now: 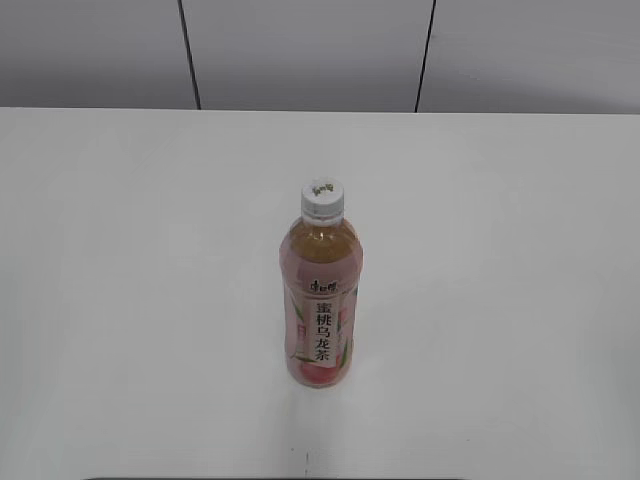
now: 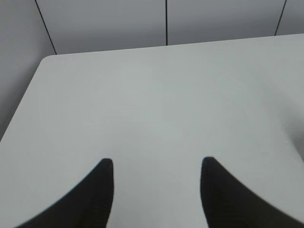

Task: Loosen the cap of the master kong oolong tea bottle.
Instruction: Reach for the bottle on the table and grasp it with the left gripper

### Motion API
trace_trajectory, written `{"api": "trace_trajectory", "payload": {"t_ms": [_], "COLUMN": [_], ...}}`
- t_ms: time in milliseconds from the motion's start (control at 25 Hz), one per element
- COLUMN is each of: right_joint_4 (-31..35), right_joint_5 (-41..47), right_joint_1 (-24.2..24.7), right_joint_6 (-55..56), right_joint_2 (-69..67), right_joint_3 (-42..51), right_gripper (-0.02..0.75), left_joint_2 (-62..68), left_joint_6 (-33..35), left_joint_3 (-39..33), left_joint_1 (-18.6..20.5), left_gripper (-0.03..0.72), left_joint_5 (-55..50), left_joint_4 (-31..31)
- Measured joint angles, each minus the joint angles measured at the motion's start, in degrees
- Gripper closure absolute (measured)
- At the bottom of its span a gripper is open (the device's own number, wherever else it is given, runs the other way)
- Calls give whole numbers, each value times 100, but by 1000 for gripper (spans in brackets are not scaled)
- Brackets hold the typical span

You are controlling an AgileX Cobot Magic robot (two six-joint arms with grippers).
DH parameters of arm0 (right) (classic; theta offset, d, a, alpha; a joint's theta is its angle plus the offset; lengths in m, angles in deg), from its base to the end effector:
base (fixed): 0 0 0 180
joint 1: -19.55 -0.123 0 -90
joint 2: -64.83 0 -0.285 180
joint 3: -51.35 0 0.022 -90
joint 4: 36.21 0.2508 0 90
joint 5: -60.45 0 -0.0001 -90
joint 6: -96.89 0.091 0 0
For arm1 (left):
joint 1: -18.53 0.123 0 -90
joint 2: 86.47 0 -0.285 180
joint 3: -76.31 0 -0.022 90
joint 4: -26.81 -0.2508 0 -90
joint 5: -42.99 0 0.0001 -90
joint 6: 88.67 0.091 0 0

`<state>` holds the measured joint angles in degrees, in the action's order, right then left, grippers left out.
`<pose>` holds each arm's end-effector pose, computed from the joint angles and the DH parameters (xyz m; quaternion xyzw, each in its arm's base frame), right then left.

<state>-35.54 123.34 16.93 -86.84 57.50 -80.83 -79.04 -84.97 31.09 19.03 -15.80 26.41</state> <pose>-0.0092 0.0005 0.2779 -0.0479 0.8560 0.0008 0.5148 -0.0119 0.0004 0.2961 0.0229 0.8260 0.0241 0.5627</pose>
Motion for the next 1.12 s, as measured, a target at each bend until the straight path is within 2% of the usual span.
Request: {"api": "trace_trajectory", "payload": {"t_ms": [560,680,880,1120], "right_joint_4": [0,0,0,0], "right_joint_5": [0,0,0,0], "right_joint_1": [0,0,0,0], "right_joint_6": [0,0,0,0], "right_joint_2": [0,0,0,0], "right_joint_3": [0,0,0,0], "right_gripper": [192,192,192,192], "left_joint_2": [359,523,1147,2169], "left_joint_6": [0,0,0,0], "left_joint_3": [79,100,78,-75], "left_joint_1": [0,0,0,0], "left_gripper": [318,318,318,318], "left_joint_5": [236,904,2161,4128], "left_joint_4": [107,178,635,854]}}
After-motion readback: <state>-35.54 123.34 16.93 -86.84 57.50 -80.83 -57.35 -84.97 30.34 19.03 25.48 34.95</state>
